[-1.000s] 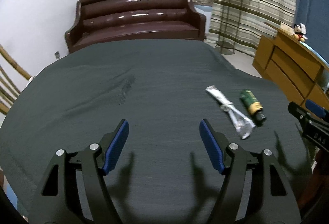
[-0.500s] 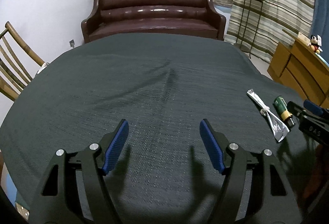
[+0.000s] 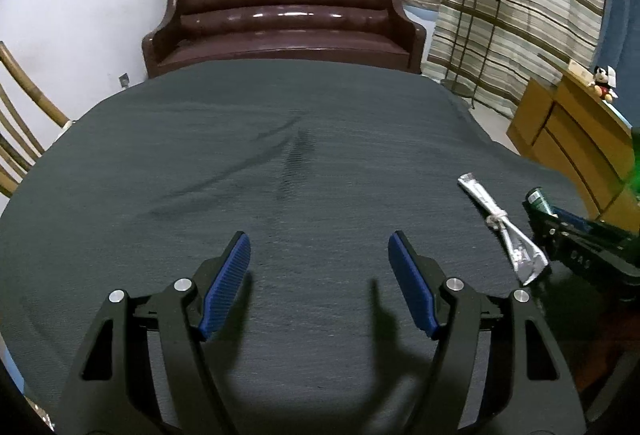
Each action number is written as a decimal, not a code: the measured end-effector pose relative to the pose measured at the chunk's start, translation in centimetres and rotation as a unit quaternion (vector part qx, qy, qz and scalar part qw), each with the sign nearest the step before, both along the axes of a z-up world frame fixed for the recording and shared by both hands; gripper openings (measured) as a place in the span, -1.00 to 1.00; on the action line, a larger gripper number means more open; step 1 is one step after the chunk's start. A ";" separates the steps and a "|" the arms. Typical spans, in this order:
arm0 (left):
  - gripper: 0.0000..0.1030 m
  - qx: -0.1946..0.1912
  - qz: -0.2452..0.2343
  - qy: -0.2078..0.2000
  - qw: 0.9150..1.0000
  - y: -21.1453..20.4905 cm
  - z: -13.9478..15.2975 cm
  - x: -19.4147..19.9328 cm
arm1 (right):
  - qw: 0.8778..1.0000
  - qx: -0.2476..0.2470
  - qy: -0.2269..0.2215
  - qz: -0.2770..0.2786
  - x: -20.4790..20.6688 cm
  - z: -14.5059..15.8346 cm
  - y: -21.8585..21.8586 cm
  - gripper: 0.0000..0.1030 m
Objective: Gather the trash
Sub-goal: 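Grasp the green bottle with the right tool, then grasp the white crumpled wrapper with the left tool while the right tool holds the bottle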
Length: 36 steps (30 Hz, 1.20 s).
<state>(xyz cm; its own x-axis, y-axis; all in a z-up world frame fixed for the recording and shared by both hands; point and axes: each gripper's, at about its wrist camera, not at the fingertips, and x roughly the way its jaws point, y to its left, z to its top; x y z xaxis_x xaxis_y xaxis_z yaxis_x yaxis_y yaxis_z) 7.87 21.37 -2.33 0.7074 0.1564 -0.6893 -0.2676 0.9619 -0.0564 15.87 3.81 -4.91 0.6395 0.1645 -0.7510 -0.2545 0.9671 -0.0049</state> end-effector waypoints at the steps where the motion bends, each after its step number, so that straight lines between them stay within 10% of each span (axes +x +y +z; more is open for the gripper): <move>1: 0.35 0.000 -0.003 0.000 1.000 -0.3 0.0 0.1 | 1.000 0.002 -0.001 -0.001 -0.1 0.1 -0.1 -0.52; 28: 0.35 0.005 -0.101 0.055 0.993 -11.9 -2.0 7.4 | 0.999 0.036 -0.022 -0.031 -0.6 0.7 -6.3 -0.52; 36: -0.18 -0.008 -0.107 0.063 0.992 -10.6 -2.5 7.1 | 0.999 0.043 -0.020 -0.026 -0.5 0.4 -6.8 -0.52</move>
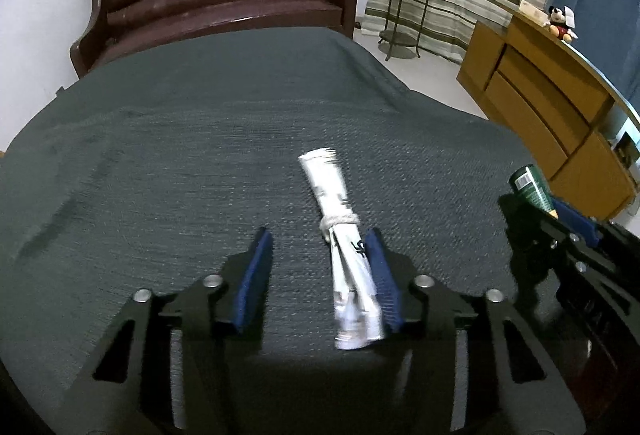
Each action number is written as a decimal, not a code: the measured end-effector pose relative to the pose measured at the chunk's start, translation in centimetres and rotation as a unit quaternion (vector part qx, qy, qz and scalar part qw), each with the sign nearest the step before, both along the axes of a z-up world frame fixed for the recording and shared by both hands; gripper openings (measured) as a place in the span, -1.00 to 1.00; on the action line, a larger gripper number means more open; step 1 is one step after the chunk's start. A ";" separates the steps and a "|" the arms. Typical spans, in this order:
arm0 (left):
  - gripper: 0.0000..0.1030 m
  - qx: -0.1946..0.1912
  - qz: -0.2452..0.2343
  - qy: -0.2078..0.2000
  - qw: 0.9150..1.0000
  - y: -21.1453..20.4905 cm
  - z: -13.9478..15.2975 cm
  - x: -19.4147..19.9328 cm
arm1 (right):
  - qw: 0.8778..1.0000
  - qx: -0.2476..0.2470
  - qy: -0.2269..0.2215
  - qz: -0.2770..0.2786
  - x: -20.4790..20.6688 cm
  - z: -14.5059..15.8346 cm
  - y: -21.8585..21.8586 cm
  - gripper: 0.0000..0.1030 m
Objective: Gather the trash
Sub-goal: 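Grasp the white crumpled wrapper with the left tool while the right tool holds the bottle, then carry the bottle and white wrapper over the bin and open both tools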
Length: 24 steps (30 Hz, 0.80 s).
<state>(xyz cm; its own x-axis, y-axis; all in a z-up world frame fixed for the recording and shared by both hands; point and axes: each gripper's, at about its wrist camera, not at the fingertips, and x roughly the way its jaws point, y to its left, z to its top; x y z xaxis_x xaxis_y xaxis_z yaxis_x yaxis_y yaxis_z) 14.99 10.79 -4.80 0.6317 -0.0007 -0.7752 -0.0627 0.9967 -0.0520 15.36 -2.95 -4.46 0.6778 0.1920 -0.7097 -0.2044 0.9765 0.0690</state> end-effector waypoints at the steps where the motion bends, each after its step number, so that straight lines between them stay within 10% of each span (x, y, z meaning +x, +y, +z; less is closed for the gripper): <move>1: -0.25 0.001 -0.001 -0.001 1.000 0.0 0.0 -0.2 | 1.000 0.000 0.000 0.000 0.0 0.0 0.0 -0.52; 7: -0.66 -0.004 -0.016 -0.006 1.000 0.3 0.0 -0.4 | 1.000 -0.002 0.000 -0.001 -0.1 -0.2 0.0 -0.52; 24: -0.69 -0.009 -0.038 -0.026 0.999 0.1 1.1 -2.8 | 1.000 -0.012 -0.003 -0.006 -1.8 0.0 0.4 -0.52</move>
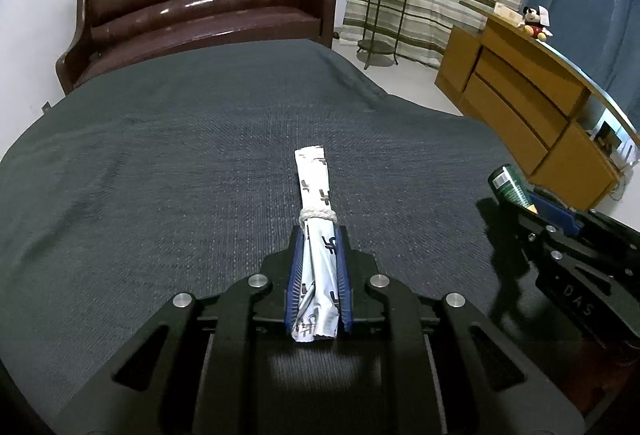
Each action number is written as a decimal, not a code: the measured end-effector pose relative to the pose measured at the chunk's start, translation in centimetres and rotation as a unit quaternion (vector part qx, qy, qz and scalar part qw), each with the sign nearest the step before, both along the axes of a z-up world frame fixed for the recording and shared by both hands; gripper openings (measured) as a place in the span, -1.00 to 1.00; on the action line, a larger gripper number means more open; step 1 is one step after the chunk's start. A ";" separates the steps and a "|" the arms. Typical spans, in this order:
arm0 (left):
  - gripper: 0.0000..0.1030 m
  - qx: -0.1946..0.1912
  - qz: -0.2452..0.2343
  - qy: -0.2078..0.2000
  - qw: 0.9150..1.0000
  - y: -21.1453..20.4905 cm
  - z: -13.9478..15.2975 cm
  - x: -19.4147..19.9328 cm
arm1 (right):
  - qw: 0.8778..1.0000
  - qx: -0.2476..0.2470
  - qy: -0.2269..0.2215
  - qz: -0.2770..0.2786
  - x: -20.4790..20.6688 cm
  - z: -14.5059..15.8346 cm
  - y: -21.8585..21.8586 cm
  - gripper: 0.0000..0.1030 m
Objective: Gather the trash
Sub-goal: 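Carry the bottle and white wrapper over the bin and open both tools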
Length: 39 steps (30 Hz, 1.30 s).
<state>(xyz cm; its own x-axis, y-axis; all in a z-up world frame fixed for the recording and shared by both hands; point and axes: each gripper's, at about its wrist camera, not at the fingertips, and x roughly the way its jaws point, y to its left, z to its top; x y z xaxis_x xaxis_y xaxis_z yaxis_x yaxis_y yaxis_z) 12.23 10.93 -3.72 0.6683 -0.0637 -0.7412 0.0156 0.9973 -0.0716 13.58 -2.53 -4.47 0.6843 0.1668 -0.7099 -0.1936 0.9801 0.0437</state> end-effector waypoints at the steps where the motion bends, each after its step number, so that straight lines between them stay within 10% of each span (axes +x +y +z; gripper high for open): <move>1: -0.69 0.001 -0.001 -0.001 1.000 -0.1 0.0 -0.2 | 1.000 0.000 -0.001 0.000 -0.2 0.0 0.0 -0.52; 39: -0.69 -0.004 -0.081 -0.074 0.994 -9.0 3.6 -5.7 | 0.996 -0.002 -0.056 -0.074 -7.2 2.7 -7.9 -0.52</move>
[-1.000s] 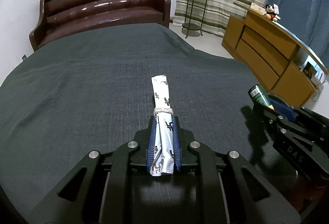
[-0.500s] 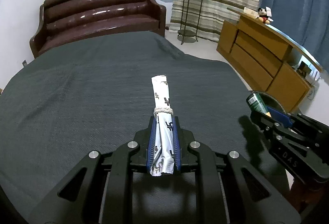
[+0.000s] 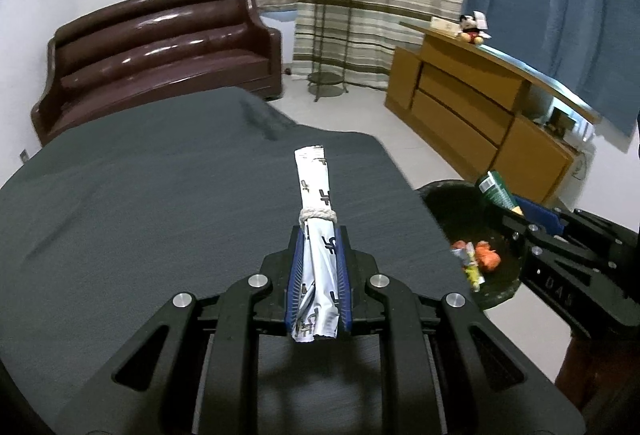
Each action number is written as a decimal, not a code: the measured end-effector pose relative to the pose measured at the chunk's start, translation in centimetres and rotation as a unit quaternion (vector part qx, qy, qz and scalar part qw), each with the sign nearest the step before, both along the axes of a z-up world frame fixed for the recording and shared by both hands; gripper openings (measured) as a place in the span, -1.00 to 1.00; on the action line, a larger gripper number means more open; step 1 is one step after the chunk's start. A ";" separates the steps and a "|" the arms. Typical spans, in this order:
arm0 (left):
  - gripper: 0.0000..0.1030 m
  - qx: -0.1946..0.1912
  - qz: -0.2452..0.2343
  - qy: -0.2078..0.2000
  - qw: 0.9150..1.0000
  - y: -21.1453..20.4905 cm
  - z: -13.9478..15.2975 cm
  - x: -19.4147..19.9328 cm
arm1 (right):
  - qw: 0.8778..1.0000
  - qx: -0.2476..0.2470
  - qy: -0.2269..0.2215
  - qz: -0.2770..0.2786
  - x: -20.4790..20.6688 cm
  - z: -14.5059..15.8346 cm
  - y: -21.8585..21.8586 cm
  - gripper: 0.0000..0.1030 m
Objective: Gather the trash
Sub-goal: 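Carry the bottle and white wrapper over the bin and open both tools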
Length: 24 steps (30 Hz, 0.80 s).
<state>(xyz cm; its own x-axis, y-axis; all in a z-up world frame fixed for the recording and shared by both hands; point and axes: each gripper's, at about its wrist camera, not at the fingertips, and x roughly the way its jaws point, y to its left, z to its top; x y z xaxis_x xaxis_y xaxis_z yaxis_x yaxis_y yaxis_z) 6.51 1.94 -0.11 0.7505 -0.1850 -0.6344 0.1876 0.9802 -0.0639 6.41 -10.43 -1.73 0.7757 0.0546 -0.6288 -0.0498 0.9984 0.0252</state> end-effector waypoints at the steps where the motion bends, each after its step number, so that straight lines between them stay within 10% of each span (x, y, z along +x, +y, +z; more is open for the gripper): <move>1: -0.69 -0.001 -0.005 0.000 1.000 -0.4 0.0 0.1 | 1.000 0.000 -0.002 -0.007 0.0 0.1 -0.6 -0.52; 24: -0.69 0.007 -0.098 0.003 0.995 -11.3 -2.3 5.0 | 0.994 -0.019 -0.009 -0.108 2.2 -1.1 -8.5 -0.52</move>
<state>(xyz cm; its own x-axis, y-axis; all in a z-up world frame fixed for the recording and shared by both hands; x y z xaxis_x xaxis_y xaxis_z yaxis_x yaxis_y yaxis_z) 11.54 -9.38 -2.42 0.6977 -0.3177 -0.6421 0.3740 0.9260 -0.0518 8.61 -18.96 -2.84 0.7782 -0.1387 -0.6126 0.1664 0.9860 -0.0119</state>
